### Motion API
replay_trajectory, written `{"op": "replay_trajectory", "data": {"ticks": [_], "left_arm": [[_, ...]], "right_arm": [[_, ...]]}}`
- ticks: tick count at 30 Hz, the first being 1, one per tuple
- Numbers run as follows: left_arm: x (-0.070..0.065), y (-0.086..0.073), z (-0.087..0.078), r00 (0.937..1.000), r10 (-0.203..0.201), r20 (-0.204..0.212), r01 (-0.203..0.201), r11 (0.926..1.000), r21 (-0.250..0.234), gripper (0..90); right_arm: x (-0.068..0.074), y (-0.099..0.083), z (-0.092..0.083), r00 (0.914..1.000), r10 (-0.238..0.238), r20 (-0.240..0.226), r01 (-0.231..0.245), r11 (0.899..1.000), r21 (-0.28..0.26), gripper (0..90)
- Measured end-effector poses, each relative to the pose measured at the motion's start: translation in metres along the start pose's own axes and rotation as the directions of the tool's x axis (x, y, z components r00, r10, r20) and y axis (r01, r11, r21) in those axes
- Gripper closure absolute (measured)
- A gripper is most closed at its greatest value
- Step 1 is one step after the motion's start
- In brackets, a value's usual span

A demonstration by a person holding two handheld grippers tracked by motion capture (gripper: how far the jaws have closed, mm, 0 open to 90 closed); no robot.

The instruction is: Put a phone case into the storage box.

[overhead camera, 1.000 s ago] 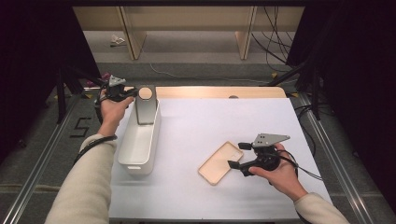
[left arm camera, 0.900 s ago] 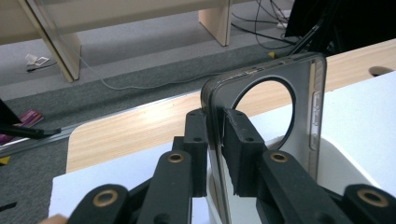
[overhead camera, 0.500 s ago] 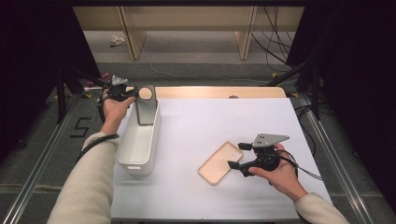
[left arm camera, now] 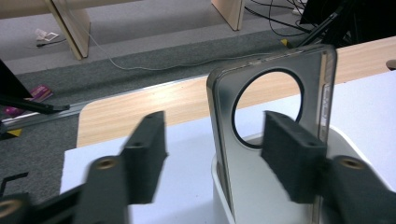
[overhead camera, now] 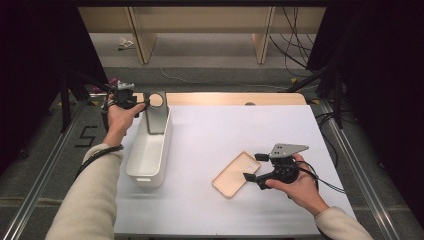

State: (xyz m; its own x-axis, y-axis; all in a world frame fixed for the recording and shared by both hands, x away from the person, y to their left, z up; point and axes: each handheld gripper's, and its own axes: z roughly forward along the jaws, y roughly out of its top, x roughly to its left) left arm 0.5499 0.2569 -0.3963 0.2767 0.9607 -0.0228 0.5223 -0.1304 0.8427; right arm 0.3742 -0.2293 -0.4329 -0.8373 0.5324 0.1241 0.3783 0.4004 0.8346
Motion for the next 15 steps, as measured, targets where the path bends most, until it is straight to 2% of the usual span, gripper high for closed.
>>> {"op": "replay_trajectory", "data": {"ticks": [3, 5, 7, 10, 15], "left_arm": [[-0.002, 0.001, -0.011, 0.9998, -0.015, -0.01, 0.015, 0.9999, 0.001, 23.5], [-0.003, 0.001, -0.021, 0.9999, -0.002, -0.012, 0.002, 1.0, 0.001, 14.9], [-0.005, -0.001, -0.029, 0.9999, 0.011, 0.004, -0.011, 0.9999, -0.005, 13.5], [-0.011, -0.005, -0.045, 0.9997, 0.014, 0.018, -0.014, 0.9998, -0.017, 3.0], [-0.024, -0.017, -0.072, 0.9984, 0.021, 0.052, -0.018, 0.9977, -0.065, 0.0]], "right_arm": [[0.0, 0.0, 0.001, 1.0, 0.003, 0.003, -0.003, 1.0, 0.009, 16.5], [0.0, 0.0, 0.001, 1.0, 0.001, 0.003, -0.001, 1.0, 0.011, 16.4], [0.0, 0.0, 0.002, 1.0, 0.003, 0.005, -0.003, 1.0, 0.012, 16.4], [0.001, 0.0, 0.002, 0.9999, 0.005, 0.011, -0.005, 1.0, 0.018, 16.3], [0.001, 0.0, 0.003, 0.9999, 0.005, 0.014, -0.005, 1.0, 0.023, 16.3]]}}
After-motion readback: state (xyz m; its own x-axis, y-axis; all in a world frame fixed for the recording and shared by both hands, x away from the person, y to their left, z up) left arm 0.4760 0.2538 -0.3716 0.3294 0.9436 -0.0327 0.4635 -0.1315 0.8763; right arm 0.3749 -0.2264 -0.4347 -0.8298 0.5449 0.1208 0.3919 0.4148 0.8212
